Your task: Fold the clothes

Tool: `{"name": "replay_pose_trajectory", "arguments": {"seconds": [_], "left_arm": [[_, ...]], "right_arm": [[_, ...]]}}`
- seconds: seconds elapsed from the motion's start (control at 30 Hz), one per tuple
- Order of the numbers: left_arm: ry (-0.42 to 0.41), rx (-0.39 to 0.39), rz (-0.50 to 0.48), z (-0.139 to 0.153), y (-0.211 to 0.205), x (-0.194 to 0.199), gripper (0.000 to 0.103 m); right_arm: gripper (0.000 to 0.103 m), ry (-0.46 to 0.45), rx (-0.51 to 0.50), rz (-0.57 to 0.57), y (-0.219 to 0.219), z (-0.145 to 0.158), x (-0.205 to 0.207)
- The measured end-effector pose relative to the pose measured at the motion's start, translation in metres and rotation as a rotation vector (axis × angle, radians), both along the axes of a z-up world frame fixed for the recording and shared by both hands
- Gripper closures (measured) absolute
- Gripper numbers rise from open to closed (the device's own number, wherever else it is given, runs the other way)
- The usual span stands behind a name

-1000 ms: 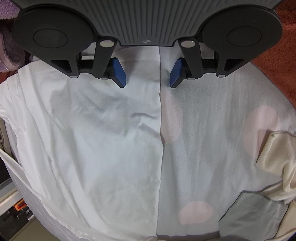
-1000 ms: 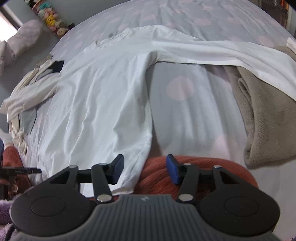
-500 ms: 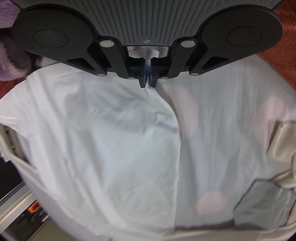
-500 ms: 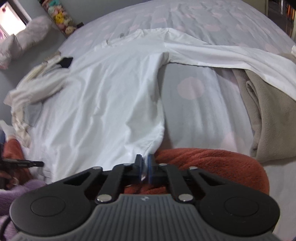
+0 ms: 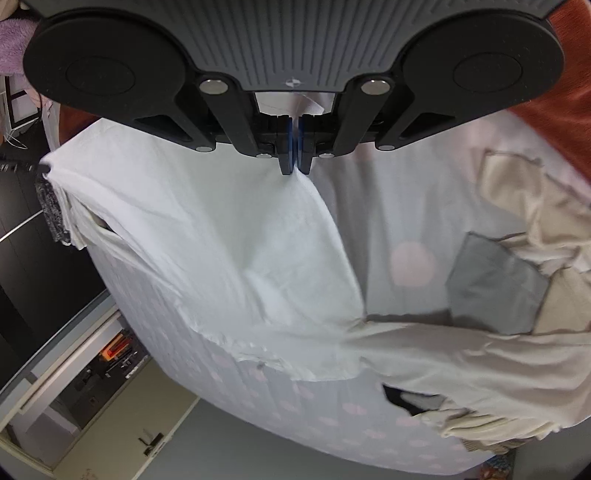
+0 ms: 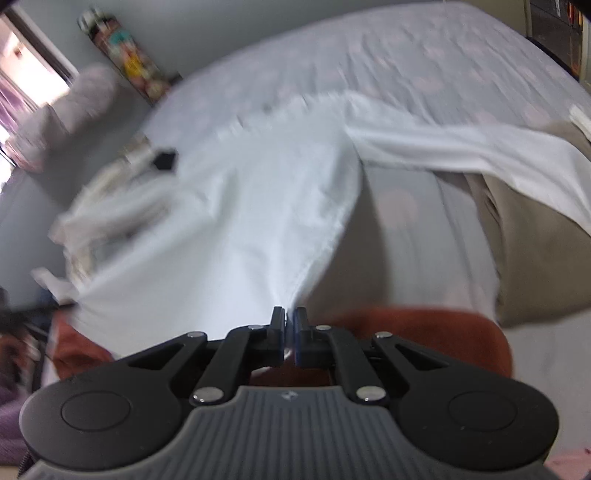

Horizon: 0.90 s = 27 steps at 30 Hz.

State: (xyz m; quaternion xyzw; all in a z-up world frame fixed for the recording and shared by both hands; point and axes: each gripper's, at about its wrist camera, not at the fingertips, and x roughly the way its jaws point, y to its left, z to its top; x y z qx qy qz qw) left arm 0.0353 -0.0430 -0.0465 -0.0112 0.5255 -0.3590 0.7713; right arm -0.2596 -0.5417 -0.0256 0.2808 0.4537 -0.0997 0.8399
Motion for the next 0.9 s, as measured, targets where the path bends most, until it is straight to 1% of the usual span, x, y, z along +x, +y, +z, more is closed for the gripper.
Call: {"name": "replay_pose_trajectory", "arguments": {"seconds": [0.13,0.23,0.33,0.5,0.53,0.57,0.63,0.67,0.73,0.77,0.8,0.9], "left_arm": [[0.034,0.062,0.004,-0.022,0.01,0.0,0.103],[0.071,0.125,-0.011,-0.046,0.01,-0.001,0.103],[0.11,0.183,-0.021,-0.068,0.008,0.0,0.103],[0.208,0.234,-0.023,-0.096,0.006,0.005,0.101],[0.221,0.256,-0.027,-0.1,0.005,0.006,0.101],[0.222,0.273,-0.033,-0.102,0.004,0.006,0.101],[0.211,0.294,-0.044,-0.103,0.004,0.006,0.093],[0.199,0.285,-0.049,-0.099,0.005,0.008,0.09],[0.173,0.253,-0.053,-0.088,0.007,0.012,0.082],[0.159,0.238,-0.053,-0.081,0.008,0.015,0.08],[0.139,0.226,-0.051,-0.074,0.007,0.019,0.077],[0.061,0.204,-0.039,-0.054,0.004,0.034,0.074]], "right_arm": [[0.097,0.066,0.051,-0.011,-0.002,-0.038,-0.001],[0.097,0.101,0.059,-0.006,-0.001,-0.058,0.003],[0.097,0.108,0.061,-0.001,-0.002,-0.063,0.005],[0.097,0.124,0.028,0.034,0.001,-0.06,0.011],[0.096,0.129,0.022,0.042,0.003,-0.059,0.011],[0.093,0.129,0.019,0.045,0.004,-0.057,0.012],[0.09,0.118,0.008,0.046,0.003,-0.051,0.013],[0.089,0.109,-0.005,0.047,0.002,-0.046,0.013],[0.084,0.088,-0.036,0.046,-0.001,-0.036,0.016],[0.076,0.073,-0.056,0.043,-0.003,-0.031,0.019],[0.07,0.058,-0.077,0.04,-0.005,-0.027,0.022],[0.071,0.02,-0.12,0.02,-0.016,-0.025,0.038]]}}
